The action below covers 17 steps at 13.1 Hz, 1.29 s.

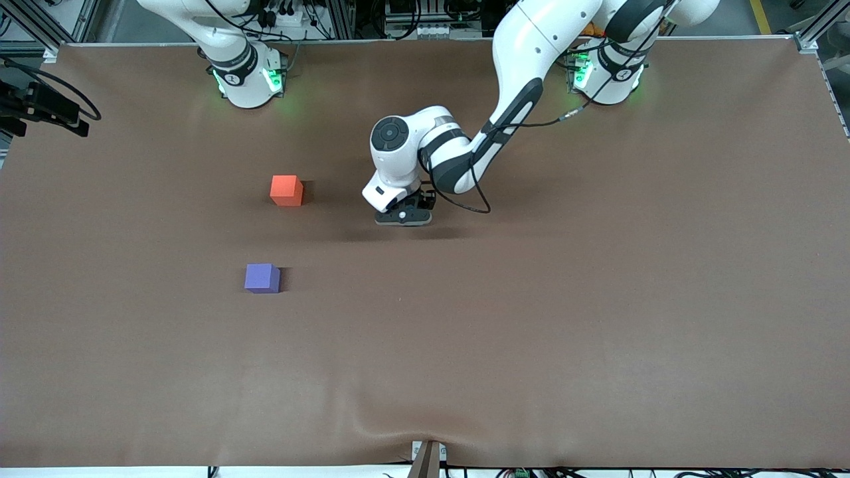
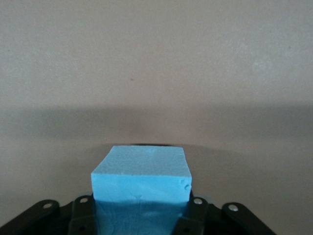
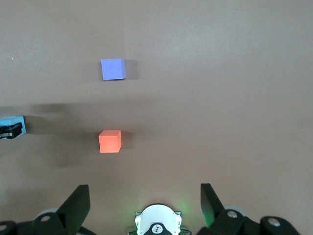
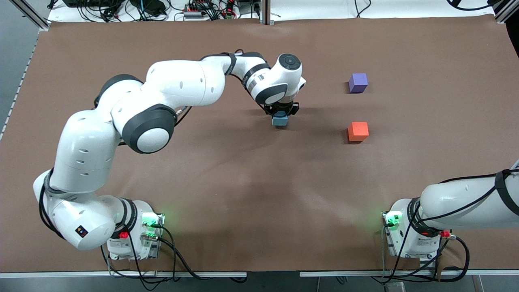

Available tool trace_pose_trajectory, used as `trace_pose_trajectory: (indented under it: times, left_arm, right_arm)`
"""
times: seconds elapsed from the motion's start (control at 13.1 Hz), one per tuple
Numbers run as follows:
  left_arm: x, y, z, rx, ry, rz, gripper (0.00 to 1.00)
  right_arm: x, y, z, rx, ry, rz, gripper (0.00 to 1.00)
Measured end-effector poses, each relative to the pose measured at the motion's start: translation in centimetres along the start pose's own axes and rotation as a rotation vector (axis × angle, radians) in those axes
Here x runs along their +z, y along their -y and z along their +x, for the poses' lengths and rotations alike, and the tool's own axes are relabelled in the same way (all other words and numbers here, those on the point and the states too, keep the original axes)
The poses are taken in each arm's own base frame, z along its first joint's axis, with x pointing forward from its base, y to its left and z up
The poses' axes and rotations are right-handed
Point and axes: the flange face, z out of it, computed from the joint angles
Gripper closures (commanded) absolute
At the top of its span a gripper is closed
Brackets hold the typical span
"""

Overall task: Place blue block between orange and purple blocks
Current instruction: 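Carry the blue block toward the table middle and release it, then withdraw the left gripper while the right gripper reaches the blue block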

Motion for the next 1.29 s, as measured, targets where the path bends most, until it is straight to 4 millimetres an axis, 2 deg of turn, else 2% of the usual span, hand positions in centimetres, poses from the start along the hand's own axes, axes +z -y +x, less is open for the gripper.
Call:
trace_pose_trajectory:
  times: [0.15, 0.3, 0.38, 0.46, 0.53, 0.61, 0.76, 0.84, 0.91, 1.07, 1.22, 1.29]
  left_arm:
    - [-0.2, 0.0, 0.3, 0.032, -0.041, 0.016, 0.0]
    - [-2.0, -0.3, 1.1, 0.035, -0.074, 0.0, 0.0]
    - [-3.8, -0.2, 1.9, 0.03, -0.093, -0.005, 0.0]
    - [-6.4, 0.5, 2.9, 0.019, -0.11, 0.0, 0.0]
    - [-9.8, 1.8, 4.3, 0.009, -0.126, 0.009, 0.0]
    - [-13.7, 4.0, 6.0, -0.006, -0.138, 0.017, 0.0]
    - [-21.4, 10.5, 10.0, -0.04, -0.137, 0.018, 0.0]
    - [-24.4, 14.5, 12.0, -0.063, -0.133, 0.024, 0.0]
    - [-26.3, 18.4, 13.9, -0.087, -0.125, 0.034, 0.0]
    - [-28.1, 26.0, 17.3, -0.137, -0.103, 0.049, 0.0]
    - [-28.7, 33.4, 20.4, -0.174, -0.081, 0.036, 0.0]
    - [-28.9, 36.8, 21.3, -0.172, -0.06, 0.035, 0.0]
  right_arm:
    - [0.3, 0.0, 0.2, 0.0, 0.006, 0.0, 0.0]
    - [0.4, 0.0, 0.4, 0.0, 0.01, 0.0, 0.0]
    - [0.6, 0.0, 0.6, -0.001, 0.014, 0.001, 0.0]
    - [1.0, 0.1, 0.8, -0.003, 0.021, 0.001, 0.0]
    - [1.3, 0.3, 1.1, -0.007, 0.027, 0.001, 0.0]
    - [1.9, 0.6, 1.6, -0.013, 0.038, 0.002, 0.0]
    - [4.6, 2.0, 3.5, -0.043, 0.096, -0.004, 0.0]
    - [6.9, 3.1, 4.9, -0.062, 0.139, -0.019, 0.0]
    - [8.7, 4.0, 6.2, -0.078, 0.169, -0.036, 0.0]
    - [10.9, 5.3, 7.4, -0.1, 0.205, -0.046, 0.0]
    - [11.8, 6.9, 7.7, -0.126, 0.22, -0.032, 0.0]
    - [12.4, 8.4, 8.0, -0.132, 0.22, -0.005, 0.0]
